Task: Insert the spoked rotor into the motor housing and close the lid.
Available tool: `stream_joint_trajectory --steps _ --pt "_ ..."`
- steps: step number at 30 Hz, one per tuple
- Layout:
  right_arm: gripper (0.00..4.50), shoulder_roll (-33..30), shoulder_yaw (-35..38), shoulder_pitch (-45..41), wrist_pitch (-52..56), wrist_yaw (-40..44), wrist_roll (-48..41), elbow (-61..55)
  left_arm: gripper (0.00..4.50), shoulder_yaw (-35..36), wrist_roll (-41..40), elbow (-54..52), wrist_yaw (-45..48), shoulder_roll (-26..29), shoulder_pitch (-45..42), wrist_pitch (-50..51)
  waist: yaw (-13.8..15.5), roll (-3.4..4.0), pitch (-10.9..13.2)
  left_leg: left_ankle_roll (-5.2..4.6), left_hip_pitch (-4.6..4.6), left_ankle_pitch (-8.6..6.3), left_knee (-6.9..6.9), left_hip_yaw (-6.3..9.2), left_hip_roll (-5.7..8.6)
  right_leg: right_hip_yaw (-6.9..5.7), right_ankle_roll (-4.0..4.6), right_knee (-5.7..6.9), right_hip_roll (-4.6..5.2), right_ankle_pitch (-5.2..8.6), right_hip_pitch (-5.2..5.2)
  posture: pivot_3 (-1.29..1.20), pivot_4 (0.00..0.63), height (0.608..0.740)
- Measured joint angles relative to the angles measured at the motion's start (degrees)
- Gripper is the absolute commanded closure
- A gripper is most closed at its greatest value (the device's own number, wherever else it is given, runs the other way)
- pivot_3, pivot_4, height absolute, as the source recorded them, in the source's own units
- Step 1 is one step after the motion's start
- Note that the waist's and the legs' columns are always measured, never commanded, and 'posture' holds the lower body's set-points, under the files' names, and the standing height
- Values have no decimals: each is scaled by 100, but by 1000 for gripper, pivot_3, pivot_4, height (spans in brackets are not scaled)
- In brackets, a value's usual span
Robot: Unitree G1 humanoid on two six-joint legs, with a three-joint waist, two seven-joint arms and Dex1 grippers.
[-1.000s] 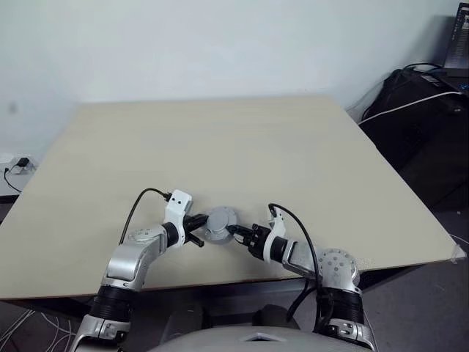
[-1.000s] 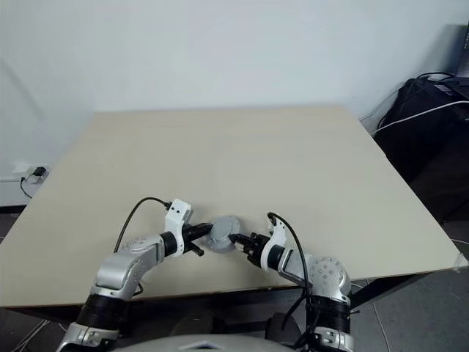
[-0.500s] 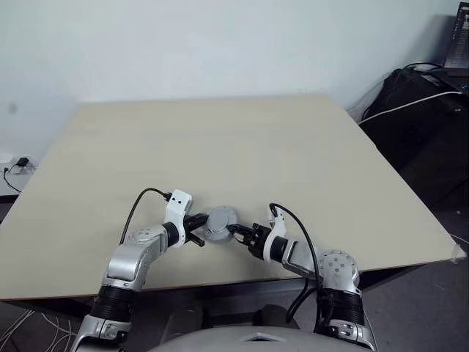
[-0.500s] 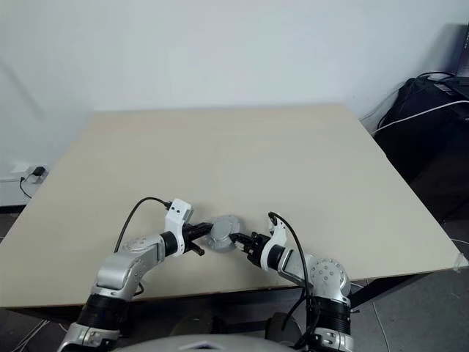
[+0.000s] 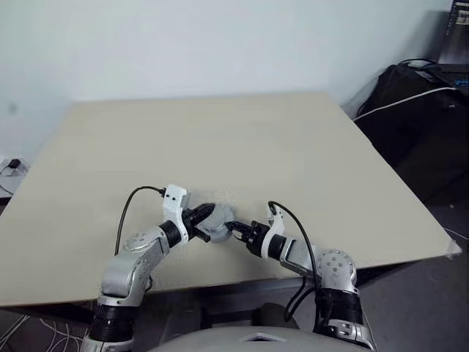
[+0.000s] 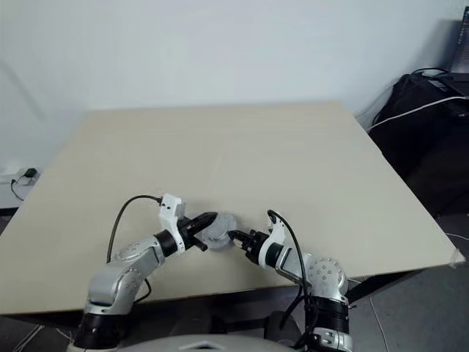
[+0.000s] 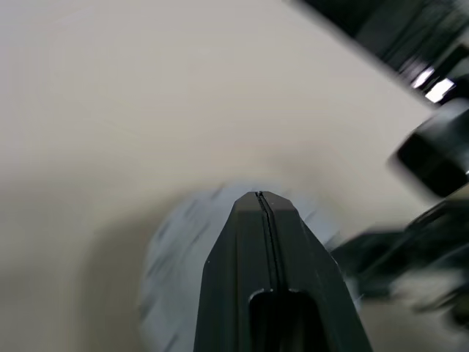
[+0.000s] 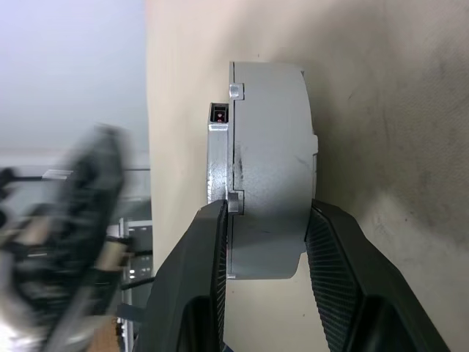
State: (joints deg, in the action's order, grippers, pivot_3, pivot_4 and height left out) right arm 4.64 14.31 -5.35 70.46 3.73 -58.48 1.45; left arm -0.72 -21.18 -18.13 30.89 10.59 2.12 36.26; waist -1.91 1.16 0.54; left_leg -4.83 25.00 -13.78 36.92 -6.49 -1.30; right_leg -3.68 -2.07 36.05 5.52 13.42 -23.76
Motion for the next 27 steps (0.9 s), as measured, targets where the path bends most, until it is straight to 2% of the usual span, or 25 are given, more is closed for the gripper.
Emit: stream_joint_trajectory --steps 5,8,14,20,27 --pt "3263 -2 8 4 -76 -31 -48 4 4500 466 -112 -315 -400 -293 594 -655 16 -2 2 0 2 0 6 -1 -1 -3 -1 -3 -3 0 4 0 0 740" --pt "3268 -3 21 5 -142 -57 -87 11 3903 550 -620 -481 -425 -526 1007 -563 24 -4 3 -2 1 -1 12 -2 0 -5 -3 -4 -2 -1 8 0 0 740" --pt "3269 -3 30 5 -150 -168 -304 25 1946 717 -1882 -478 -592 -937 1641 220 28 -19 28 -3 3 -1 14 1 -2 -13 -7 -4 -9 -2 8 0 0 740" --pt "3279 -5 37 6 -151 -289 -541 24 25 1045 -3100 -459 -795 -1395 1994 542 36 -38 44 -5 4 -1 23 0 -1 -17 -10 -4 -10 -3 12 0 0 740" --pt "3279 -4 198 7 -408 -538 -989 -73 0 1125 -4267 -454 -985 -1615 2513 606 36 -53 60 -7 5 -2 28 0 -1 -23 -12 -4 -12 -4 14 0 0 740"
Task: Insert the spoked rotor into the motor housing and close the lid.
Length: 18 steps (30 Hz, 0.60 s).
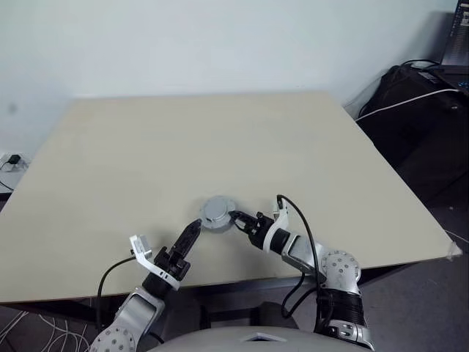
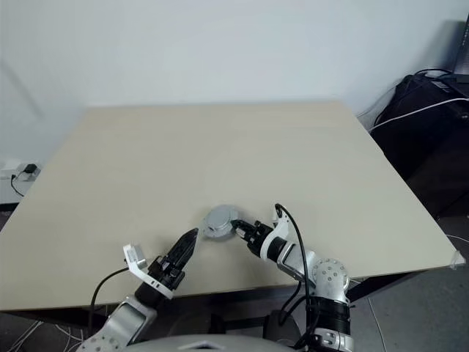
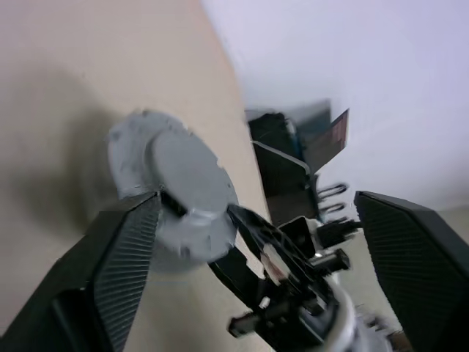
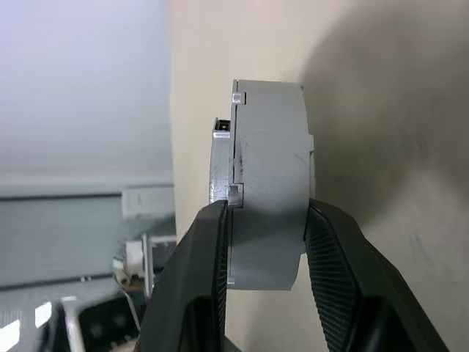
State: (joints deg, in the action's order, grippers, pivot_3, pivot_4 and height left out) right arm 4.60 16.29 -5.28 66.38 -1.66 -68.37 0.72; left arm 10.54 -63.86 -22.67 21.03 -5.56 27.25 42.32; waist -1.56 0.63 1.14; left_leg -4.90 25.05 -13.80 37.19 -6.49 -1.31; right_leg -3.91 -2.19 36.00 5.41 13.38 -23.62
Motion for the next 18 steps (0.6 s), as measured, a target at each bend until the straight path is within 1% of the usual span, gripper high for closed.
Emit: stream_joint_trajectory --steps 4,7,13,18 --pt "3279 1 91 -49 -189 -189 -301 -143 0 -124 -372 27 -113 -91 154 -19 -2 1 1 0 -1 0 0 0 -1 -2 0 0 -5 0 0 0 0 740" --pt "3279 -1 84 -70 -232 -404 -579 -254 0 -180 -606 315 -205 -112 185 -60 -8 1 3 0 -1 0 0 0 -4 -2 0 0 -11 0 -1 0 0 740" --pt "3279 -14 -156 -129 -216 -670 -1137 -470 0 -255 -823 517 -223 -94 126 -364 -6 1 2 0 -1 0 3 -1 -5 -2 0 0 -12 0 1 0 0 740" --pt "3279 -31 -333 -125 -217 -851 -1438 -599 0 -393 -940 671 -183 -67 76 -535 2 1 2 0 -1 0 7 -2 -4 -2 0 0 -12 -1 4 0 0 740"
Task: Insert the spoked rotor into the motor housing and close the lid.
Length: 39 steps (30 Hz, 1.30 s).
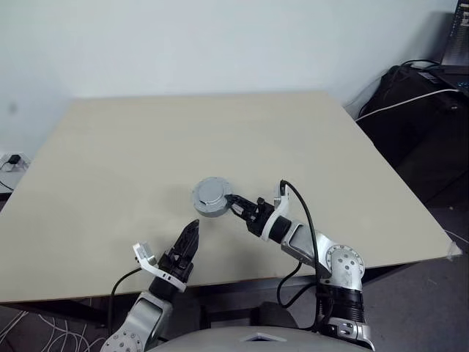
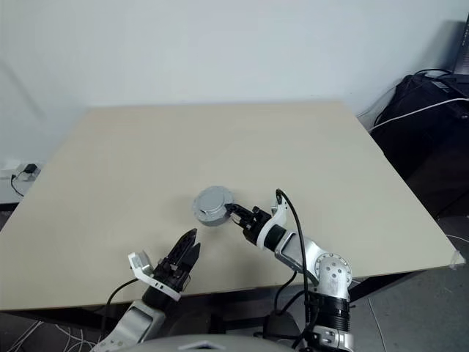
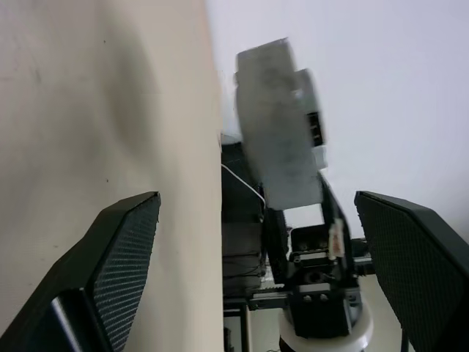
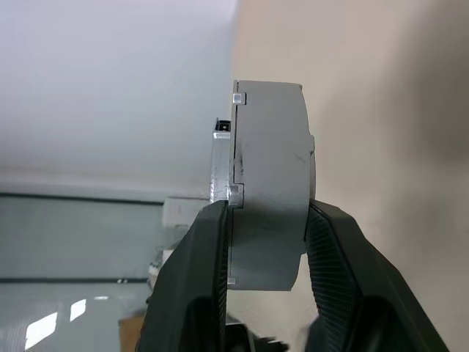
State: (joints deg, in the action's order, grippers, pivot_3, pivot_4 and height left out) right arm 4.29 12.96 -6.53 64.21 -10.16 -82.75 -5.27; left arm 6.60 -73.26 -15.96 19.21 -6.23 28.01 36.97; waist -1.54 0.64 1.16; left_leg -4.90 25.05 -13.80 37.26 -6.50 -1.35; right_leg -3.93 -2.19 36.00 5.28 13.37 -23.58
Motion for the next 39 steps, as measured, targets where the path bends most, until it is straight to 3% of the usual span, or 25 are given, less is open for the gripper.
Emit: stream_joint_trajectory --steps 26,30,34,39 --pt "3279 -674 -920 438 -61 -415 -1126 -197 0 -396 -342 272 383 80 -166 -604 5 -1 -1 -5 -3 -1 23 0 -4 -1 -9 1 -11 -6 16 0 0 740" --pt "3279 -758 -1026 506 -172 -472 -1234 -203 902 -399 -345 272 383 80 -166 -645 5 -1 -2 -6 -3 -2 27 0 -7 -1 -10 1 -12 -7 17 0 0 740" --pt "3279 -837 -1100 510 -275 -470 -1384 -220 2221 -412 -442 278 368 81 -168 -645 5 -1 -2 -6 -2 -2 32 -1 -12 -1 -12 1 -16 -9 17 0 0 740" --pt "3279 -933 -1192 513 -390 -467 -1475 -249 2287 -443 -566 276 333 88 -175 -657 8 0 -3 -6 -2 -2 36 -1 -13 0 -13 2 -17 -10 18 0 0 740"
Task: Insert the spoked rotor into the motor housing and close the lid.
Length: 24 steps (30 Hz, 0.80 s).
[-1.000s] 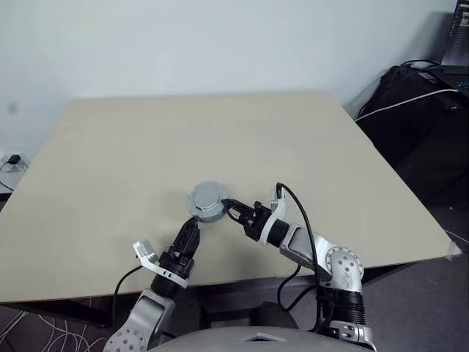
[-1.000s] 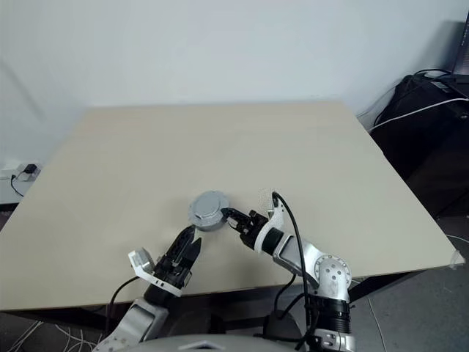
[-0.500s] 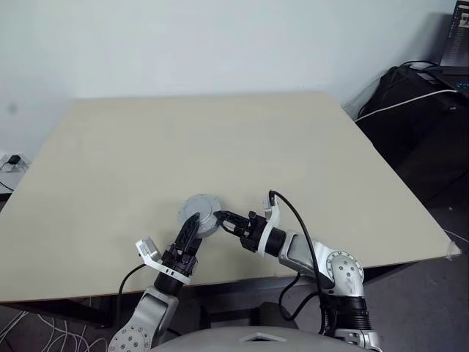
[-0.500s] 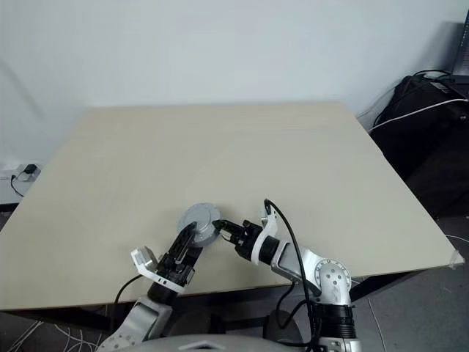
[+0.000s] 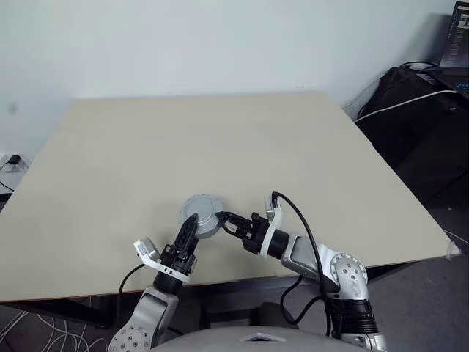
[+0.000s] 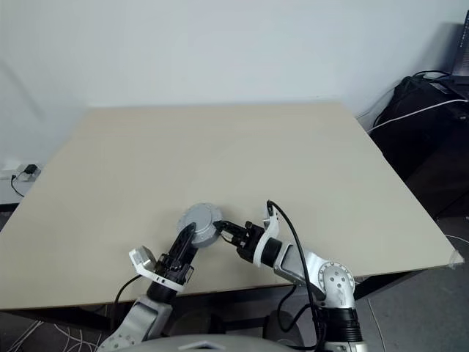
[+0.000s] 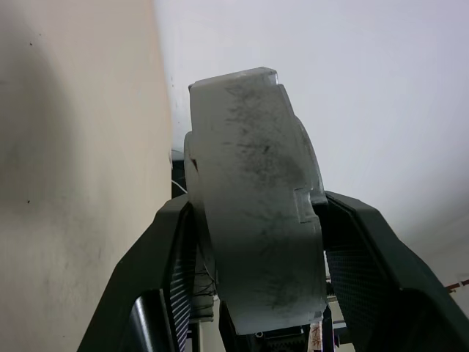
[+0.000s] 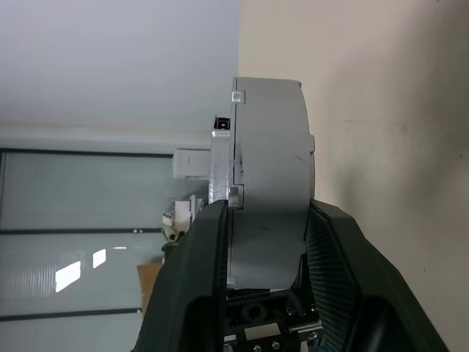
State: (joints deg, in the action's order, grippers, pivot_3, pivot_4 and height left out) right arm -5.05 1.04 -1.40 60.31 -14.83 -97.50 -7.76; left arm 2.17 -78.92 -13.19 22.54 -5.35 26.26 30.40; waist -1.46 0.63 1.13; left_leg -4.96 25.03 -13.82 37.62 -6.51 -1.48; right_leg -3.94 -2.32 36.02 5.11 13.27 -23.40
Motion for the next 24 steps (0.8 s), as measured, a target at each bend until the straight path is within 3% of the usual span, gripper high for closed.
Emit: stream_joint_trajectory --steps 9,19,24 --pt "3279 -216 -172 13 -247 367 611 -309 2287 -103 -16 0 -81 22 -25 -61 13 -1 -1 -3 2 -1 12 0 -1 1 -6 0 -4 -6 3 0 0 740" --pt "22 -525 -281 78 -476 751 1747 -703 2403 -69 164 -1 -385 22 -39 -457 33 0 -3 -3 6 -2 23 -1 -6 1 -8 0 -5 -11 3 0 0 740" --pt "0 -677 -293 130 -535 1006 2194 -921 2404 -57 233 -1 -492 22 -45 -677 37 -1 -3 -4 6 -3 24 -2 -5 1 -8 0 -4 -11 3 0 0 740"
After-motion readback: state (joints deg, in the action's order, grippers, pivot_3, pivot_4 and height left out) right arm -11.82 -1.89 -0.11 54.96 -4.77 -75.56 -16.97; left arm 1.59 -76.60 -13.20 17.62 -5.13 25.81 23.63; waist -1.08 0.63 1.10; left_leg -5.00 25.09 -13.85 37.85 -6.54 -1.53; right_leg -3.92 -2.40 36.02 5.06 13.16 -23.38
